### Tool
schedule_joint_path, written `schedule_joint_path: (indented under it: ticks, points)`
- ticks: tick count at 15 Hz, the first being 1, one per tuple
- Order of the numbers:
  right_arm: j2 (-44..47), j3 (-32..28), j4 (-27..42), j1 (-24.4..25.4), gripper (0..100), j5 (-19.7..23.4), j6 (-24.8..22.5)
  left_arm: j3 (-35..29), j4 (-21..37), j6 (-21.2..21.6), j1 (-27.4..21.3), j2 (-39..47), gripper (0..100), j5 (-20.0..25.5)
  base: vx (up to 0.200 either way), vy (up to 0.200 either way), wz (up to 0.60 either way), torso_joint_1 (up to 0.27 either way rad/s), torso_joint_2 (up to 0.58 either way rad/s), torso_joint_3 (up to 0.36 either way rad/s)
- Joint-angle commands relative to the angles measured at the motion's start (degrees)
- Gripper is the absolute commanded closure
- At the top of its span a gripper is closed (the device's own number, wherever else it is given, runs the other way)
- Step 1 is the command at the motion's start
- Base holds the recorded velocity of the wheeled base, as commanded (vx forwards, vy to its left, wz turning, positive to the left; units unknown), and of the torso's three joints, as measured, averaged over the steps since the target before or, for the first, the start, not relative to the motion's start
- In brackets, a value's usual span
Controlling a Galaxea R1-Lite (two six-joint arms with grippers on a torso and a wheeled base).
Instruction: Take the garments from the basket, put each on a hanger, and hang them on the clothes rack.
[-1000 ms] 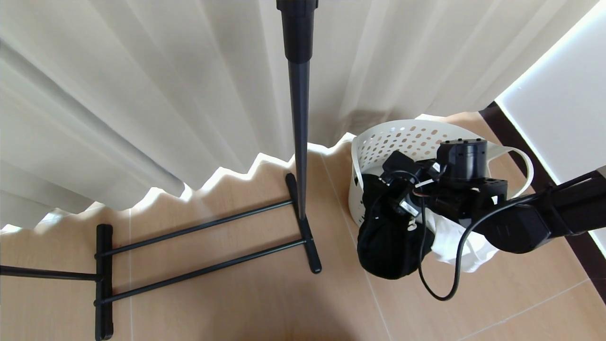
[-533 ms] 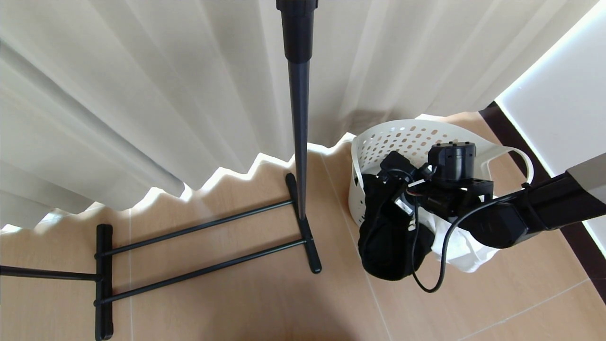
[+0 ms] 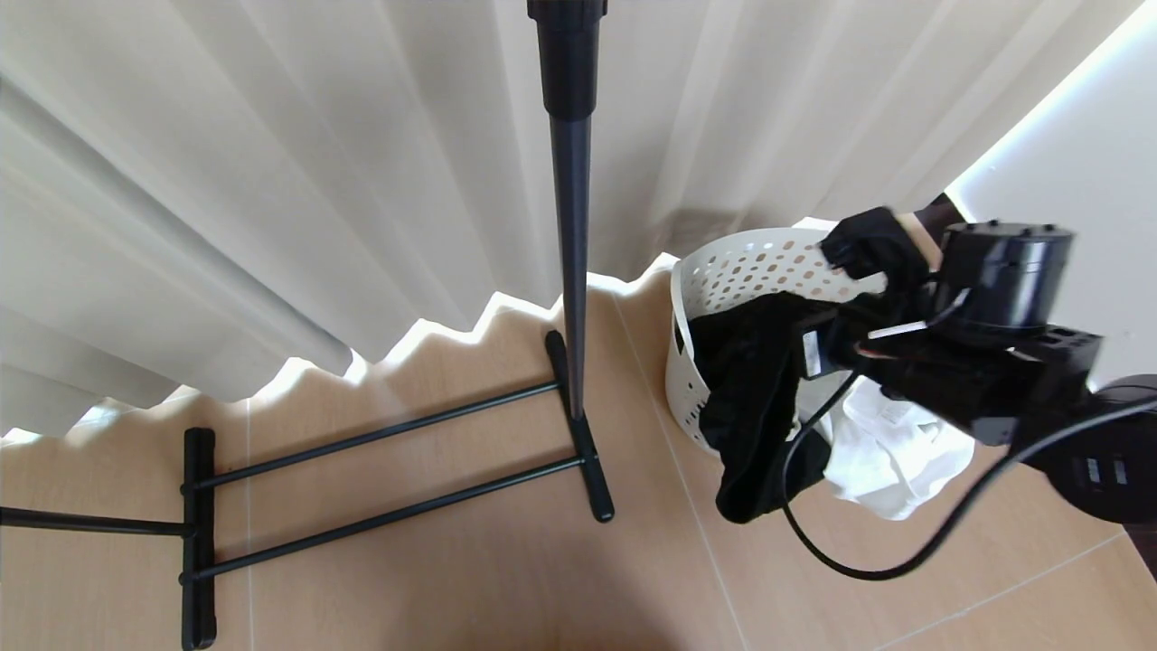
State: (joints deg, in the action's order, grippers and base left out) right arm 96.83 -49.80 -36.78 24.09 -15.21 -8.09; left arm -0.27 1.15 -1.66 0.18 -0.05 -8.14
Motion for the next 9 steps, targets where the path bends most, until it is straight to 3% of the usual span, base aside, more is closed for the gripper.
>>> schedule_joint_path:
  ticks: [1, 2, 4, 9]
  points:
    - [-25.55, 11.3, -0.05, 3.42, 100, 2.65, 8.27, 0.0, 0.0, 0.16, -0.01, 0.05, 0, 0.06, 0.0, 0.0, 0.0, 0.0, 0.0, 0.0]
    - [-29.59, 14.29, 0.13, 3.42, 100, 5.72, 8.36, 0.09, 0.08, 1.39, -0.09, 0.05, 0, 0.94, 0.0, 0.0, 0.0, 0.0, 0.0, 0.0]
    - [-31.62, 14.82, 0.22, 3.77, 100, 10.03, 7.74, 0.0, 0.08, 2.54, -0.09, 0.05, 0, 2.78, 0.0, 0.0, 0.0, 0.0, 0.0, 0.0]
    - [-32.14, 15.26, 0.22, 5.35, 100, 10.29, 6.25, 0.0, 0.0, 1.04, -0.09, 0.05, 0, 2.69, 0.0, 0.0, 0.0, 0.0, 0.0, 0.0]
